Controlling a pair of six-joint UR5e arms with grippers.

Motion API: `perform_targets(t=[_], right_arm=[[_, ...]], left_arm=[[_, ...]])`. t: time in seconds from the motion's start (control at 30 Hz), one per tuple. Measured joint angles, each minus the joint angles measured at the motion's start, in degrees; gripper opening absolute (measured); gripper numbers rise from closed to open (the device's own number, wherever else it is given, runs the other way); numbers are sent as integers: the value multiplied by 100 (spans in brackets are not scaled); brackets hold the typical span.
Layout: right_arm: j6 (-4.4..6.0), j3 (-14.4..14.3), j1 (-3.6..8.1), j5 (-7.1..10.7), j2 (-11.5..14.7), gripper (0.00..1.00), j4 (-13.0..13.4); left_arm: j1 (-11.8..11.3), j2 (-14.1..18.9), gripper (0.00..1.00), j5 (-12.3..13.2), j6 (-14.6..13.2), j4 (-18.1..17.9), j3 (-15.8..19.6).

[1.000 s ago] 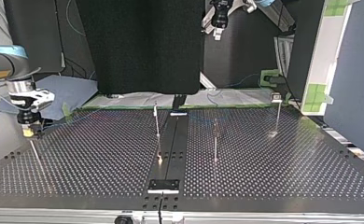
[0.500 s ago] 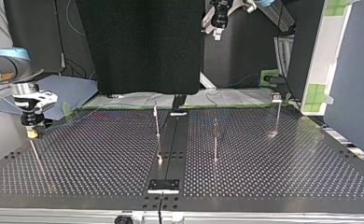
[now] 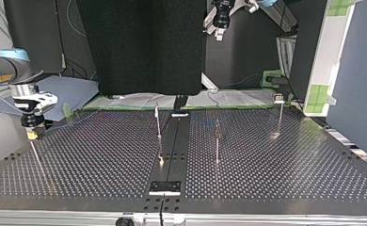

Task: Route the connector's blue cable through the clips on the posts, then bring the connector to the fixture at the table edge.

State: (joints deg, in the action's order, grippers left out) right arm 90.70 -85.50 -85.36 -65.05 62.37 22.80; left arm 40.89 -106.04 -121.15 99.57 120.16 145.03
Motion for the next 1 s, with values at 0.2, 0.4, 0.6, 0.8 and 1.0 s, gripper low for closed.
perform_targets(t=[0.2, 0.4, 0.6, 0.8, 1.0], right_arm=[[-7, 23, -4, 4, -1, 0, 27], [-22, 19, -10, 107, -8, 0, 70], [-4, 16, -13, 152, -10, 0, 113], [-2, 14, -15, 148, -12, 0, 155], [-18, 14, -15, 127, -11, 0, 154]], left_arm=[[0, 1, 100, -4, 0, -1, -8], [-3, 0, 100, -9, 0, -1, -10], [-4, 0, 100, -9, 0, -1, -8], [-3, -1, 100, -9, 0, -1, -9], [-5, 0, 100, -9, 0, -1, -9]])
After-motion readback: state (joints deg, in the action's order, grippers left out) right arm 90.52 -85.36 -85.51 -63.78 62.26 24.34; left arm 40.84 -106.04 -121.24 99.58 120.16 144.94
